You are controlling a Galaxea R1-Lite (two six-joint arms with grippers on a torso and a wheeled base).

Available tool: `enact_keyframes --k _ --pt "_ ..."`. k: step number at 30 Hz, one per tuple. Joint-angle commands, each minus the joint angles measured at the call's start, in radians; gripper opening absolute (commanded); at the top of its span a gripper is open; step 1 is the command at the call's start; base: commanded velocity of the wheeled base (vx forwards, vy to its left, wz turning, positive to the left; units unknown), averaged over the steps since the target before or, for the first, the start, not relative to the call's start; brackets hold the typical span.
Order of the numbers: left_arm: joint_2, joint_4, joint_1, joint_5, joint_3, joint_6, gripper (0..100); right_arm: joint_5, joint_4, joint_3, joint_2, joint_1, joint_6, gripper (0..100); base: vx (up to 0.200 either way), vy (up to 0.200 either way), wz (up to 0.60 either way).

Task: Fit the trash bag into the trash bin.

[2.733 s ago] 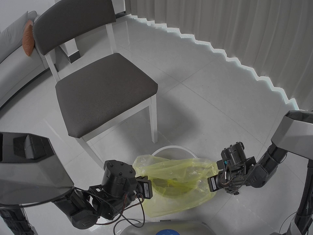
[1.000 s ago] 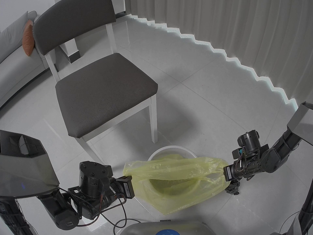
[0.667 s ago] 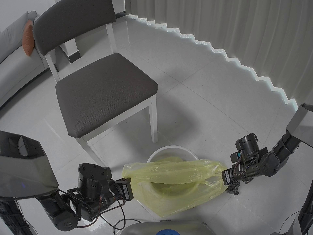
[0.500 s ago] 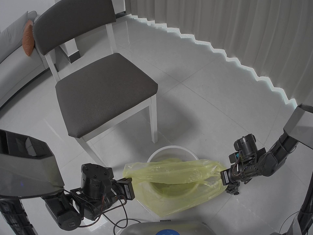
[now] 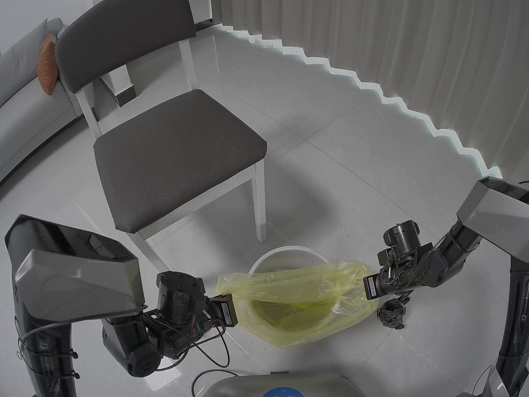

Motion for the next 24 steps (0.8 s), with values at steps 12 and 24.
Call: enact_keyframes --k 12,24 --pt "0.213 -0.229 0.000 -0.003 0.007 -0.011 0 0.000 0.011 -0.094 0.063 -0.081 -0.004 0 0.000 0.000 0.00" --pt "0.201 -0.268 0.020 -0.035 0.096 -0.025 0 -0.002 0.066 -0.079 0.060 0.013 -0.001 0 0.000 0.000 0.00"
